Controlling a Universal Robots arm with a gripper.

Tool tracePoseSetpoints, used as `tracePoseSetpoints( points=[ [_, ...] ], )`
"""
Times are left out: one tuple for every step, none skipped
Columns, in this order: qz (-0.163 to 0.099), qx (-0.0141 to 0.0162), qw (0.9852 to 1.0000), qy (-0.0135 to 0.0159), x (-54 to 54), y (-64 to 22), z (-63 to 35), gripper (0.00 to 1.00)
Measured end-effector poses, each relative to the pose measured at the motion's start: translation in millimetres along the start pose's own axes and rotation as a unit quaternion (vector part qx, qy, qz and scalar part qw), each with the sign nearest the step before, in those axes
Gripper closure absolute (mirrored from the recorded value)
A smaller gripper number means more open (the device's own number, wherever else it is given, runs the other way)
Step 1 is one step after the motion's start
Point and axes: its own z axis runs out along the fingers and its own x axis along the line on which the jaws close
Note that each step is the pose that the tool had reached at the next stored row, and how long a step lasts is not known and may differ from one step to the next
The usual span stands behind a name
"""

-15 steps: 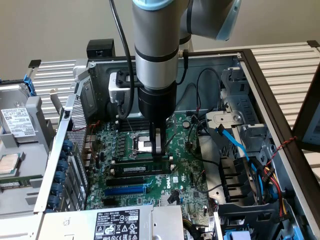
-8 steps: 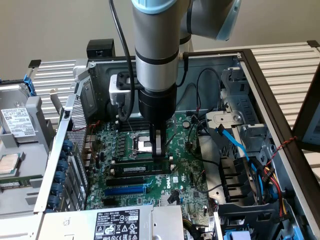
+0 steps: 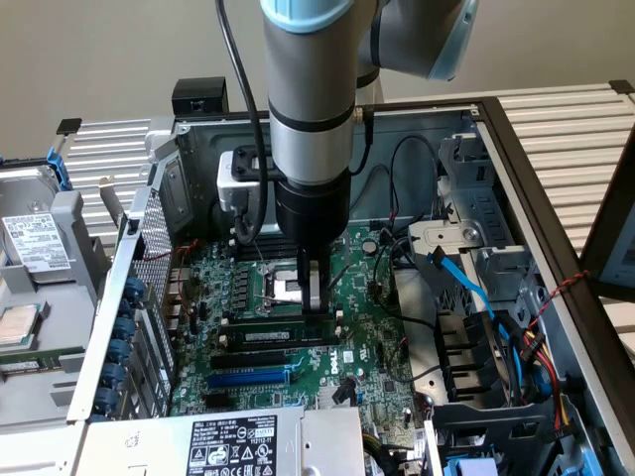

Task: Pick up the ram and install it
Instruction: 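Press down the ram until it locks into place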

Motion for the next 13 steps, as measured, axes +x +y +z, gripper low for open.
tracePoseSetpoints(
  points=[
    [0.000, 0.0000, 1.0000, 0.0001, 0.0, 0.0, 0.4, 0.89],
    [0.000, 0.0000, 1.0000, 0.0000, 0.0, 0.1, 0.4, 0.89],
    [0.000, 0.0001, 1.0000, -0.0001, 0.0, 0.0, 0.4, 0.89],
    [0.000, 0.0005, 1.0000, -0.0007, -0.2, 0.2, -0.3, 0.89],
    [0.000, 0.0012, 1.0000, -0.0017, -0.4, 0.3, -2.2, 0.89],
    [0.000, 0.0012, 1.0000, -0.0013, -0.3, 0.4, -5.7, 0.89],
    [0.000, 0.0011, 1.0000, -0.0010, -0.2, 0.7, -9.5, 0.89],
    [0.000, 0.0012, 1.0000, -0.0011, -0.3, 1.2, -13.2, 0.89],
    [0.000, 0.0014, 1.0000, -0.0015, -0.3, 2.5, -14.7, 0.89],
    [0.000, 0.0015, 1.0000, -0.0019, -0.2, 4.7, -14.6, 0.89],
    [0.000, 0.0014, 1.0000, -0.0019, 0.0, 7.8, -14.6, 0.89],
    [0.000, 0.0014, 1.0000, -0.0019, 0.1, 11.5, -14.5, 0.89],
    [0.000, 0.0014, 1.0000, -0.0019, 0.3, 15.8, -14.2, 0.89]
  ],
)
